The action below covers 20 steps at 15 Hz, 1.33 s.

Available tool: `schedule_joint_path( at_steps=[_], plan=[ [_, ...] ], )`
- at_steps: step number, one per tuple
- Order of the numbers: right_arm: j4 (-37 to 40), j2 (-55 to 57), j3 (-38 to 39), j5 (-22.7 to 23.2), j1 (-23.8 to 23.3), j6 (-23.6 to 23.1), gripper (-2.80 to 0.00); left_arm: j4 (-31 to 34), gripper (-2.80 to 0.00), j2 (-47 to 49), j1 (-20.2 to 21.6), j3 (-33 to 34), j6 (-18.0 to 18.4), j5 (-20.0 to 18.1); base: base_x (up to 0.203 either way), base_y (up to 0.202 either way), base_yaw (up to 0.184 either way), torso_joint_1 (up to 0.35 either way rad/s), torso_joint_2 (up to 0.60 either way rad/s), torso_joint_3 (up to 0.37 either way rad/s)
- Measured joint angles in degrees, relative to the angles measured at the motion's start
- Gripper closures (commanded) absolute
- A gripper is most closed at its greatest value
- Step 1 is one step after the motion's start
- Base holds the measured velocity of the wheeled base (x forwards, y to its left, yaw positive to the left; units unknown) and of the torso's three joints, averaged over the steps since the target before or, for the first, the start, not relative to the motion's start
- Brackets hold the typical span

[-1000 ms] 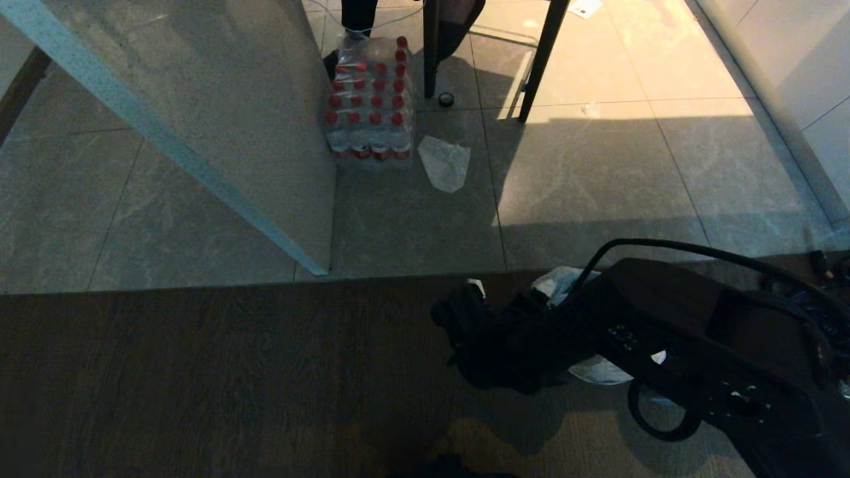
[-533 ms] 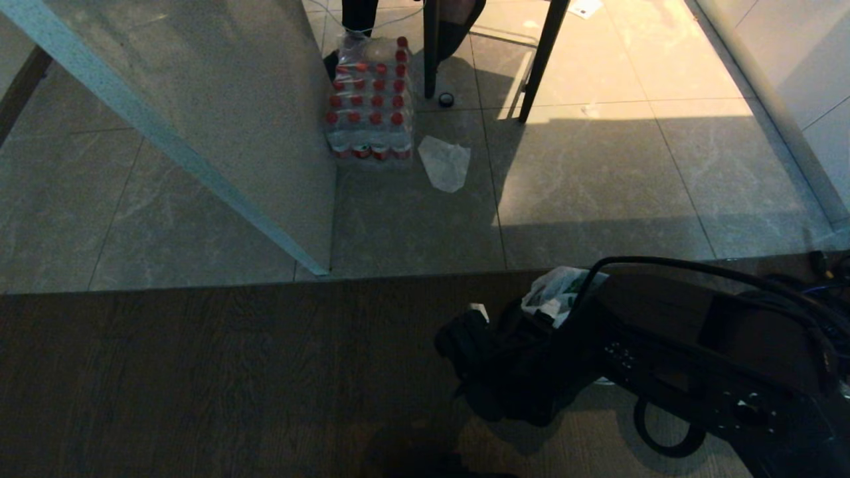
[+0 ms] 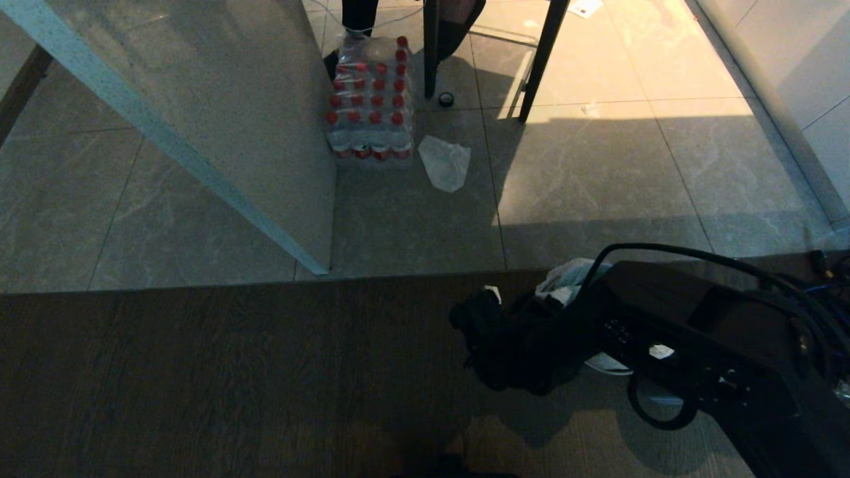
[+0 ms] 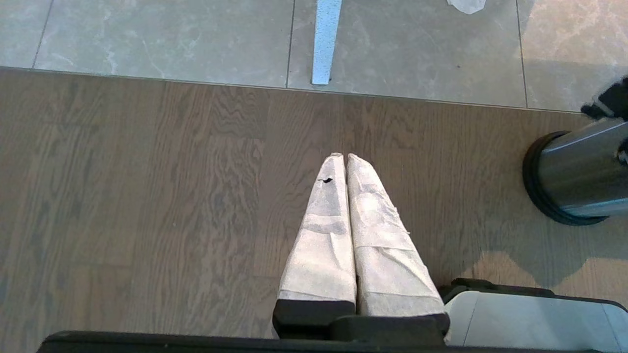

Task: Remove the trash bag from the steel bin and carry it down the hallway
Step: Pick up the trash bag

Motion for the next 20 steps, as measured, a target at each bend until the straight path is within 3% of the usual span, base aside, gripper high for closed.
schedule_joint_path(
  at_steps=[7,20],
  plan=[
    [4.4,2.7,-11.9,-0.1,-1.2,-0.6,-2.8,0.0,0.0,0.0,0.0,0.0,0.0,0.0,0.0,0.0,0.0,0.0,0.0,0.0],
    [8.5,5.8,-22.3,-0.1,-6.4,-0.9,-2.8,0.0,0.0,0.0,0.0,0.0,0.0,0.0,0.0,0.0,0.0,0.0,0.0,0.0]
  ],
)
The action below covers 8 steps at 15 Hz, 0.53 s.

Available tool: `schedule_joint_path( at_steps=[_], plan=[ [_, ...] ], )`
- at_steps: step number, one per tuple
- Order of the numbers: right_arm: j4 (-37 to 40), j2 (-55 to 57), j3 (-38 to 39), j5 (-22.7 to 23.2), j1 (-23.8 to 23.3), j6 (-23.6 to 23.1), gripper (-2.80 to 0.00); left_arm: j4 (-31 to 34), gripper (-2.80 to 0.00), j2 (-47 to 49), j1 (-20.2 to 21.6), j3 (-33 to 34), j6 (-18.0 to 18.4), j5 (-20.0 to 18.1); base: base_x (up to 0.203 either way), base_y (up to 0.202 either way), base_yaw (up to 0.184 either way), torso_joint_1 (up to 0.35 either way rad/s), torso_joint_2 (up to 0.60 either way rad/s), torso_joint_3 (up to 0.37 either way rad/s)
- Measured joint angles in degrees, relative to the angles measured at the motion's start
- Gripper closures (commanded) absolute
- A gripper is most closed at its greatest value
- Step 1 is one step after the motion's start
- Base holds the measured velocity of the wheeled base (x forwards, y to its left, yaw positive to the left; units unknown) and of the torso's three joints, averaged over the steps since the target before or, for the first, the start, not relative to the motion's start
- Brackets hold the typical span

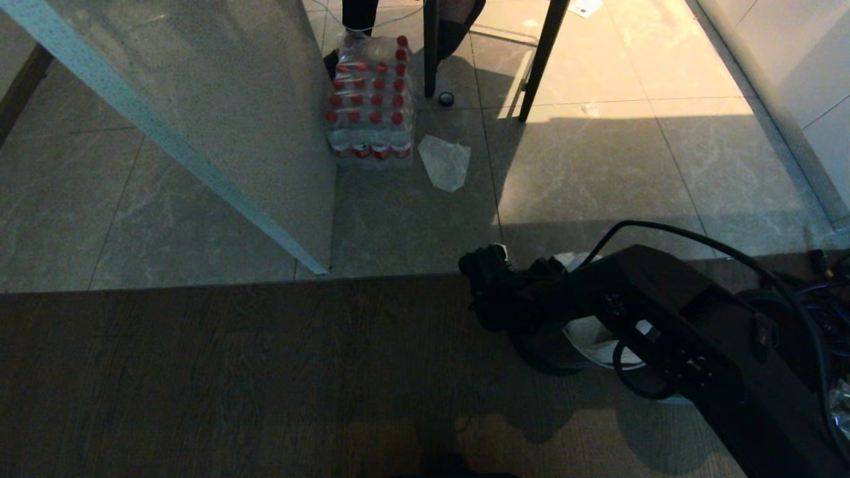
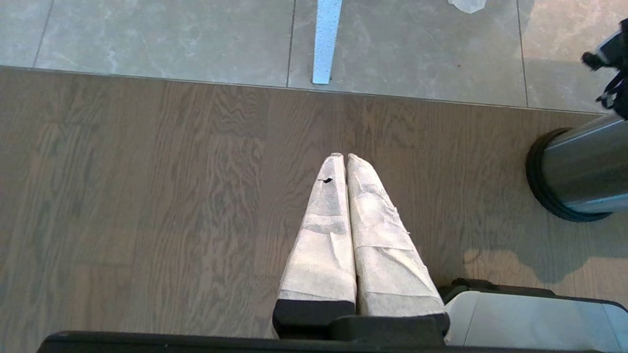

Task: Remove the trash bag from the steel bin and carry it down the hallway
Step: Pick up the trash bag

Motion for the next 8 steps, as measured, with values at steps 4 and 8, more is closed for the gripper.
schedule_joint_path(
  at_steps=[4,8],
  plan=[
    [3.1,1.0,-6.2,-0.1,-1.5,0.0,-2.8,0.0,0.0,0.0,0.0,0.0,0.0,0.0,0.0,0.0,0.0,0.0,0.0,0.0],
    [5.2,2.1,-10.2,-0.1,-2.8,-0.2,-2.8,0.0,0.0,0.0,0.0,0.0,0.0,0.0,0.0,0.0,0.0,0.0,0.0,0.0]
  ],
)
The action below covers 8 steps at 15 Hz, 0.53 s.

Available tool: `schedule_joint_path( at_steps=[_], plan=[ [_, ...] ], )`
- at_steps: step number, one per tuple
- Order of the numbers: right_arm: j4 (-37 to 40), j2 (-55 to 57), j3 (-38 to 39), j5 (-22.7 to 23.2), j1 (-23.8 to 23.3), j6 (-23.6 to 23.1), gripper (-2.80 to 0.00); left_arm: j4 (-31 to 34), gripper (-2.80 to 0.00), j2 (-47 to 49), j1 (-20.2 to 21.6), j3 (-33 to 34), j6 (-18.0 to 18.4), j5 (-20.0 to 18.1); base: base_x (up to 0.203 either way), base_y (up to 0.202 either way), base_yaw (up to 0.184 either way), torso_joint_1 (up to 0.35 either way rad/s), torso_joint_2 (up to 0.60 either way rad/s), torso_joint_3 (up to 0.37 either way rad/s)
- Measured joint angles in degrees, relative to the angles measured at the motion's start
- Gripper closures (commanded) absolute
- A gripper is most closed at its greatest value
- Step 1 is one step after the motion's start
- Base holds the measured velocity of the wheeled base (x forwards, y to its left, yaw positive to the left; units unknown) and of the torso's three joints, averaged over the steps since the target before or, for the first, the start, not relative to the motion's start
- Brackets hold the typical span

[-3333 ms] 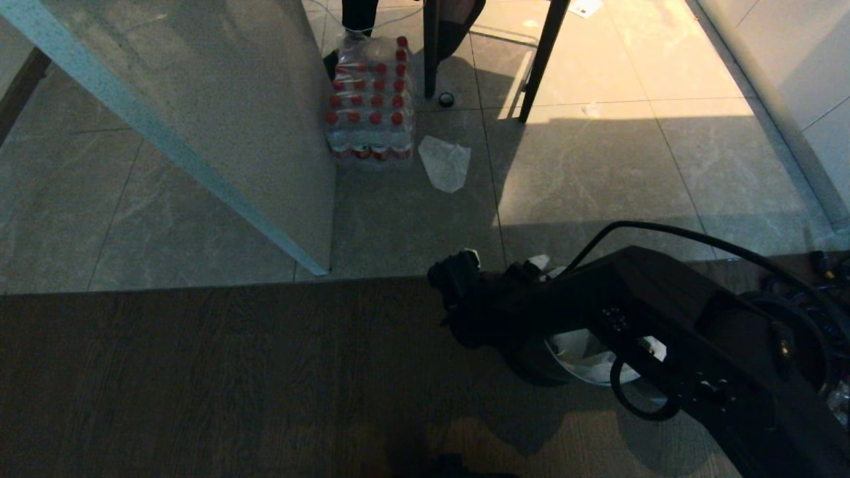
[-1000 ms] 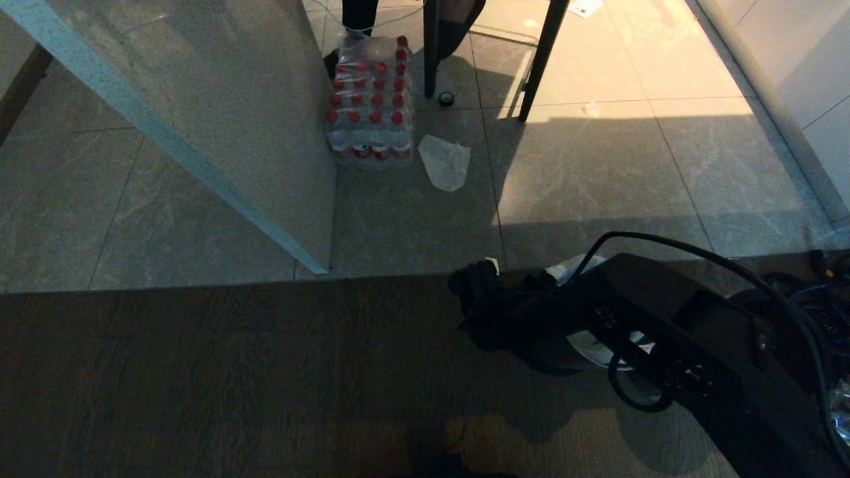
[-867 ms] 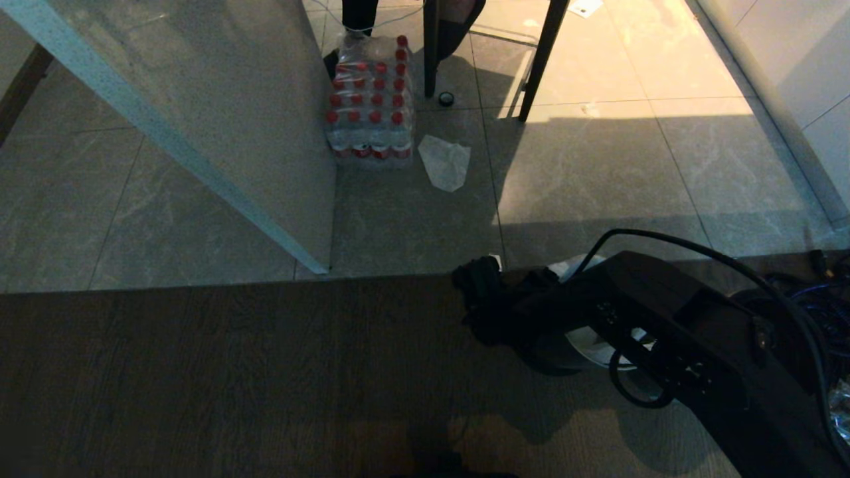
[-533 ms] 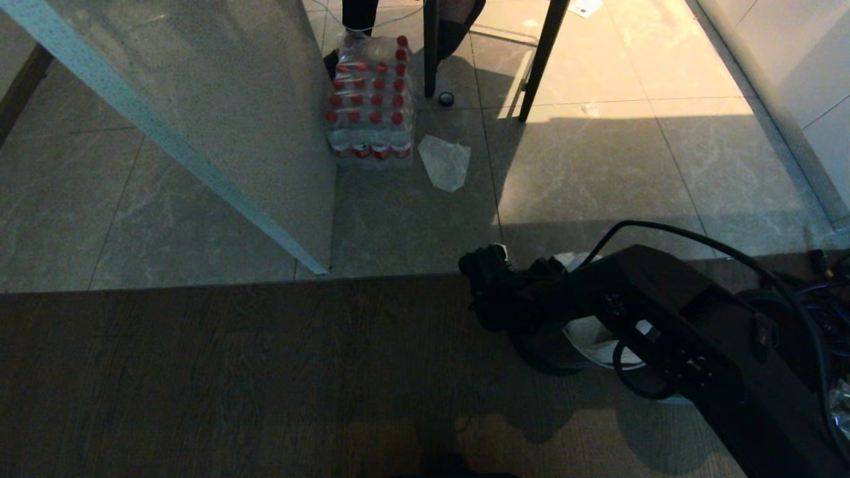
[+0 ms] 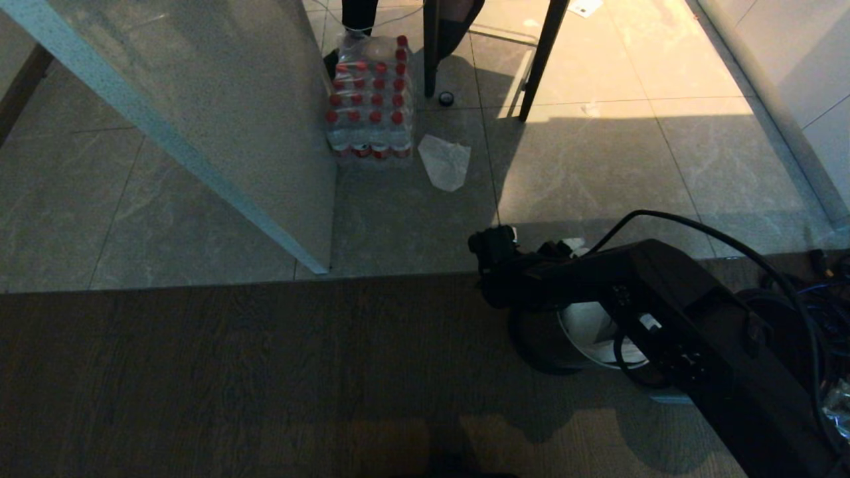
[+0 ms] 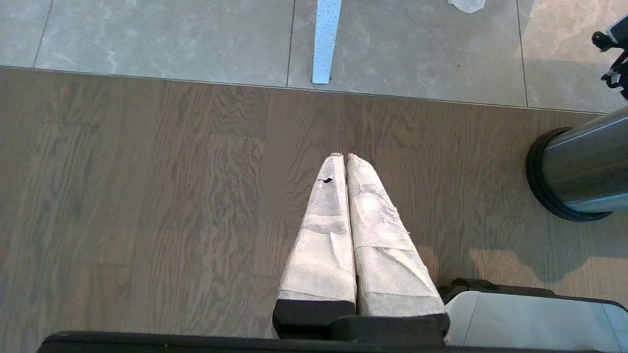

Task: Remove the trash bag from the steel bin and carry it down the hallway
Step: Pick up the trash bag

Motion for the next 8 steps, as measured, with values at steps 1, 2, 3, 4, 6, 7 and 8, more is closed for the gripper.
schedule_joint_path(
  at_steps=[1,2,3,4,6,7,8],
  plan=[
    [-0.1,0.1,-0.1,0.0,-0.1,0.0,-2.8,0.0,0.0,0.0,0.0,0.0,0.0,0.0,0.0,0.0,0.0,0.0,0.0,0.0],
    [-0.3,0.0,-0.2,0.0,-0.2,0.0,-2.8,0.0,0.0,0.0,0.0,0.0,0.0,0.0,0.0,0.0,0.0,0.0,0.0,0.0],
    [-0.3,0.0,-0.3,0.0,-0.3,0.0,-2.8,0.0,0.0,0.0,0.0,0.0,0.0,0.0,0.0,0.0,0.0,0.0,0.0,0.0],
    [-0.4,-0.2,-0.4,0.0,-0.4,0.0,-2.8,0.0,0.0,0.0,0.0,0.0,0.0,0.0,0.0,0.0,0.0,0.0,0.0,0.0],
    [-0.5,-0.7,-0.5,0.0,-0.4,0.0,-2.8,0.0,0.0,0.0,0.0,0.0,0.0,0.0,0.0,0.0,0.0,0.0,0.0,0.0],
    [-0.5,-1.0,-0.5,0.0,-0.5,0.1,-2.8,0.0,0.0,0.0,0.0,0.0,0.0,0.0,0.0,0.0,0.0,0.0,0.0,0.0],
    [-0.6,-1.5,-0.5,0.0,-0.6,0.1,-2.8,0.0,0.0,0.0,0.0,0.0,0.0,0.0,0.0,0.0,0.0,0.0,0.0,0.0]
  ],
)
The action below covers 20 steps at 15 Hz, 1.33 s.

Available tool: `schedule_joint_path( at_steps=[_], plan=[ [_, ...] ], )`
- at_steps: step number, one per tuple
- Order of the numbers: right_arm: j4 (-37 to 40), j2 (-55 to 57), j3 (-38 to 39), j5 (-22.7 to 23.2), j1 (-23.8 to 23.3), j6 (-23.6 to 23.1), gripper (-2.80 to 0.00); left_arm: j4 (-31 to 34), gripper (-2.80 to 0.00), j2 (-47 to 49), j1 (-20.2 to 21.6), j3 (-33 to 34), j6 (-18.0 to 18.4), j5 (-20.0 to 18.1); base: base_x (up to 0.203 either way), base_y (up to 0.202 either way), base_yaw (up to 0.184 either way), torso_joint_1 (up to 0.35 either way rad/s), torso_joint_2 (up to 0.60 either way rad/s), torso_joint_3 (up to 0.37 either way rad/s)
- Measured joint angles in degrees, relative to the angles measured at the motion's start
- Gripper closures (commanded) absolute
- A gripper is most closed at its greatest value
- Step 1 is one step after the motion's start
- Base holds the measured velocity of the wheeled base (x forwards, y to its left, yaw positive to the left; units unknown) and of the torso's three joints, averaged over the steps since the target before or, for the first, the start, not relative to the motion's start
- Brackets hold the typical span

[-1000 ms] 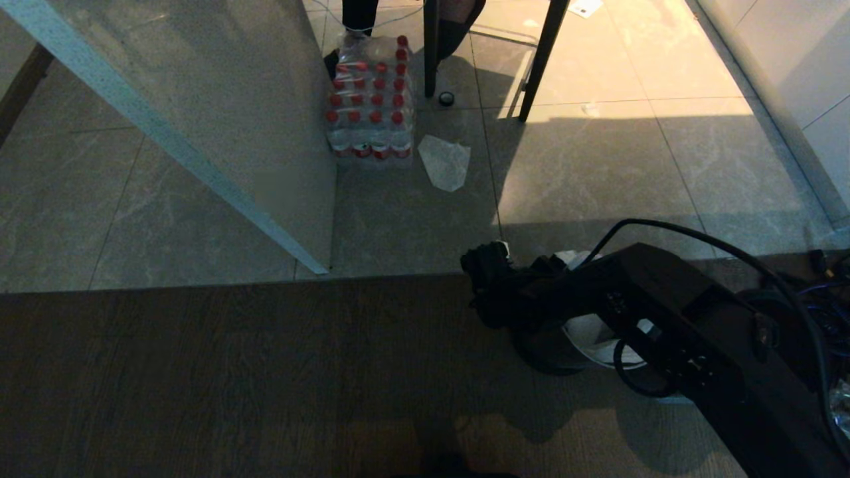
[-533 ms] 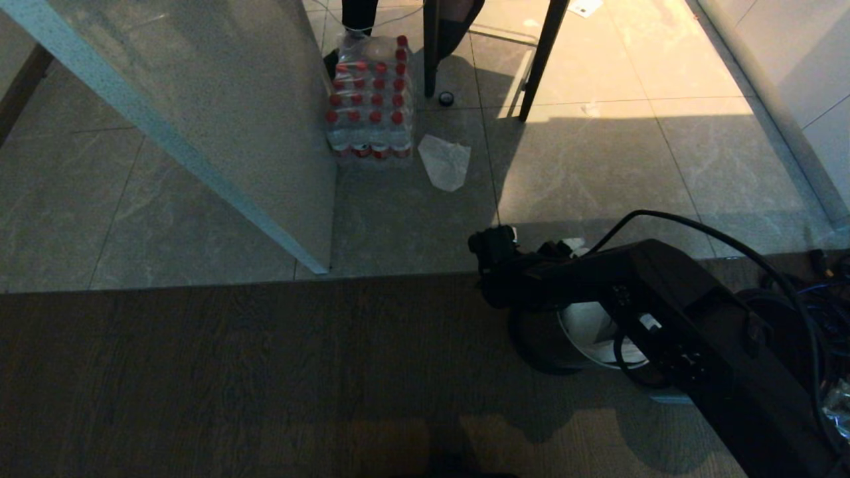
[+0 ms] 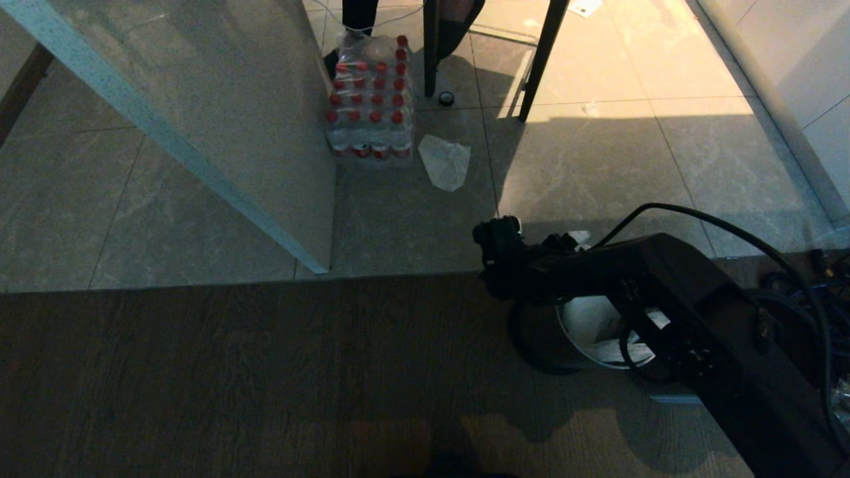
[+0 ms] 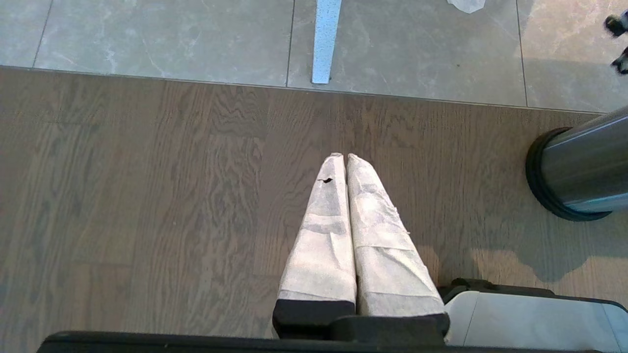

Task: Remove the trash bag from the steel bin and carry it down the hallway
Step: Pick up the trash bag

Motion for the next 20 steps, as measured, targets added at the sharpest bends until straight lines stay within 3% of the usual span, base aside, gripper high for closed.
schedule_joint_path(
  at_steps=[10,17,20],
  plan=[
    [0.3,-4.5,2.0,-1.3,-0.1,0.0,-2.8,0.0,0.0,0.0,0.0,0.0,0.0,0.0,0.0,0.0,0.0,0.0,0.0,0.0],
    [-2.9,-9.4,11.8,-2.0,0.0,0.3,-2.8,0.0,0.0,0.0,0.0,0.0,0.0,0.0,0.0,0.0,0.0,0.0,0.0,0.0],
    [-2.6,-11.2,12.5,-2.1,0.6,0.0,-2.8,0.0,0.0,0.0,0.0,0.0,0.0,0.0,0.0,0.0,0.0,0.0,0.0,0.0]
  ],
)
